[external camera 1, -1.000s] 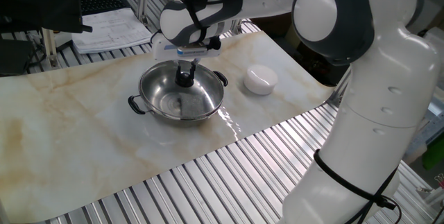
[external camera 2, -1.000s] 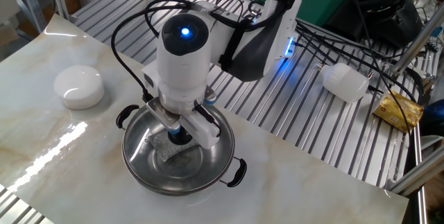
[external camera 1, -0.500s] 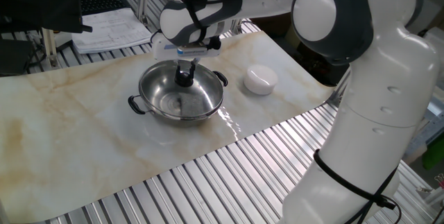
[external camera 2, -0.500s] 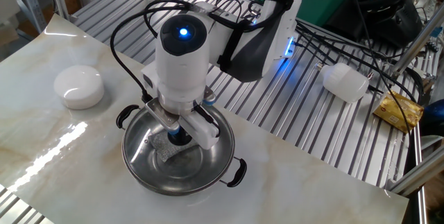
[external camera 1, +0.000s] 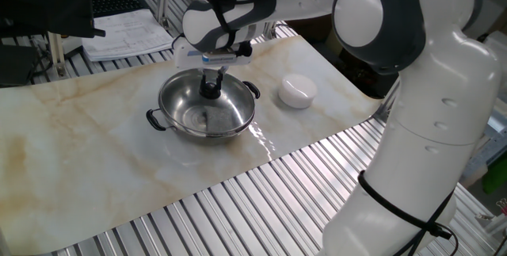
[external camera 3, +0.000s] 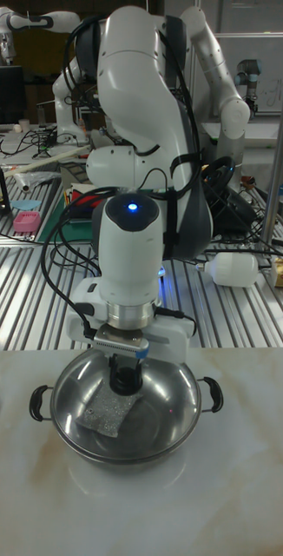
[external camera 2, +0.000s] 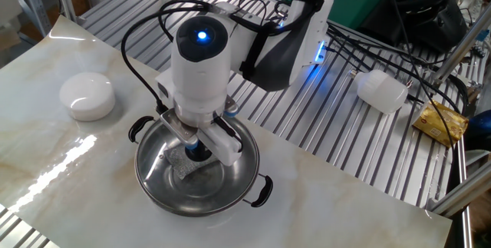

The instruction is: Cover the pot with the lid

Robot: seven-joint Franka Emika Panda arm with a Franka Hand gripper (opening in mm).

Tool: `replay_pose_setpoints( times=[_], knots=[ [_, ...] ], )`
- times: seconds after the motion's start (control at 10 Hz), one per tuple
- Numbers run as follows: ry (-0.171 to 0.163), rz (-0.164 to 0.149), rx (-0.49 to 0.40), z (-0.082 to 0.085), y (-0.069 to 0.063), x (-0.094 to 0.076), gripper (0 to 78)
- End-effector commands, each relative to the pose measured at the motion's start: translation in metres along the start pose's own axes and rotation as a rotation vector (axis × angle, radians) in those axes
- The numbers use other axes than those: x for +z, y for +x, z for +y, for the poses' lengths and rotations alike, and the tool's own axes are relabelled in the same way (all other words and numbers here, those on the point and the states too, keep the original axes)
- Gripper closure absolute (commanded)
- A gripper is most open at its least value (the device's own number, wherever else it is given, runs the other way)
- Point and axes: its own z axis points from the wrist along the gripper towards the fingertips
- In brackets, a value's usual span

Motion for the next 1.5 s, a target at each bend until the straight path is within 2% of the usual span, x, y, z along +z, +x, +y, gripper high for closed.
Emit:
replay_pose_setpoints(
  times=[0.1,1.5],
  knots=[
    [-0.001,-0.006,0.001,0.0003,-0.0012,-0.002,76.4],
    [-0.003,-0.008,-0.001,0.0009,0.0001,0.0043,76.4]
  ],
)
